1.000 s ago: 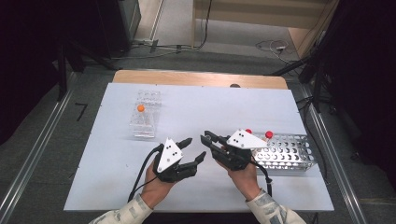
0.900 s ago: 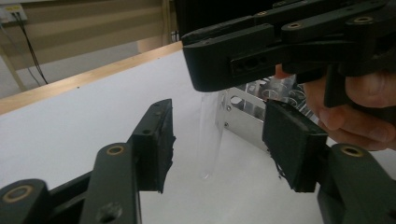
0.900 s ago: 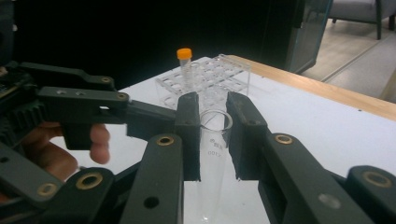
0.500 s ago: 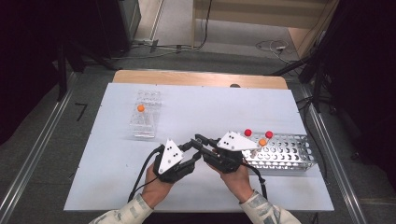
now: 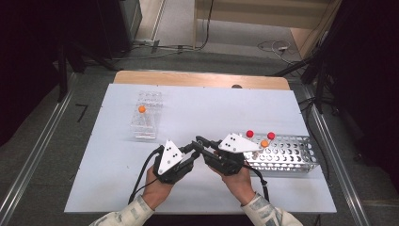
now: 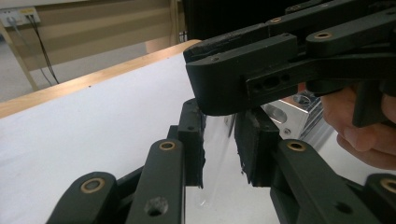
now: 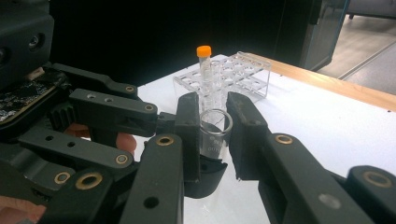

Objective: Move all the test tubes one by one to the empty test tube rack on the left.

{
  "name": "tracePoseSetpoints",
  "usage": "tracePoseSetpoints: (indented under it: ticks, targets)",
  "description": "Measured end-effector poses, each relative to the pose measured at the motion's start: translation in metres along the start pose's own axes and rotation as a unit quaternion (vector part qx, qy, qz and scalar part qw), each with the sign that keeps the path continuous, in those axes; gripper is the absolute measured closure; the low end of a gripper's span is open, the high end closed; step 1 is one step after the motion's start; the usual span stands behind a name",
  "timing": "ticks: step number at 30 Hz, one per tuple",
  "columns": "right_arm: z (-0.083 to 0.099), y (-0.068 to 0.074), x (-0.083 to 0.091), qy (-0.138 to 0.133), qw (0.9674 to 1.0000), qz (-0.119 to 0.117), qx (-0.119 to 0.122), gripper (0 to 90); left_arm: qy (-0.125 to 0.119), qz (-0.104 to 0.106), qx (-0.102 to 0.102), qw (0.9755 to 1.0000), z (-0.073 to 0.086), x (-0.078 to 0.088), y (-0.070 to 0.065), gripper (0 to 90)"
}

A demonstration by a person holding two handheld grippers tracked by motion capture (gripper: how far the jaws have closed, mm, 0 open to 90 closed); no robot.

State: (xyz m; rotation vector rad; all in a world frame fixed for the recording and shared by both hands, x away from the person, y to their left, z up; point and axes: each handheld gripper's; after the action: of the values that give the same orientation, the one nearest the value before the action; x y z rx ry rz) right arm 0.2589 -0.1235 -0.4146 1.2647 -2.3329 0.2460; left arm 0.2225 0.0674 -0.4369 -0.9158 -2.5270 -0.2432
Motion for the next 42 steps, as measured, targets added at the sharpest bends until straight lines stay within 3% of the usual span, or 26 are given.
tracePoseSetpoints:
  ticks: [4,14,23,34,42]
  targets:
    - [0.0,0.0,0.0,0.001,1.0,-0.001,0.0,71.6,-0.001,-0.001,0.002,1.0,0.0,0.0,0.0,75.7]
    - [-0.002,-0.006,0.008,-0.007,0.9999,-0.01,-0.006,57.5,0.001,0.003,0.011,0.9999,0.001,-0.001,0.002,76.1]
    - [-0.004,-0.019,0.036,-0.027,0.9996,-0.002,-0.012,43.9,0.002,-0.011,0.042,0.9991,0.0,0.003,0.021,76.0]
    - [0.028,-0.023,0.056,0.018,0.9996,0.023,0.004,39.2,-0.016,-0.058,0.091,0.9941,-0.011,0.017,0.059,76.0]
    - [0.04,-0.025,0.066,0.027,0.9992,0.03,0.006,38.0,-0.028,-0.098,0.109,0.9888,-0.016,0.024,0.086,76.0]
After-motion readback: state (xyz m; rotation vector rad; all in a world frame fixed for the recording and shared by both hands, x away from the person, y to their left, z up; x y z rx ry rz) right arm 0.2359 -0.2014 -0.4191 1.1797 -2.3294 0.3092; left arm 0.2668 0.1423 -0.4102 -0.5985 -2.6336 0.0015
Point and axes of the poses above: each handheld gripper's, and its own axes: x roughly backward along the jaws, z roughly out of its underside, y roughly to its left, and after that the axes turned 11 degrees about y, right-handed
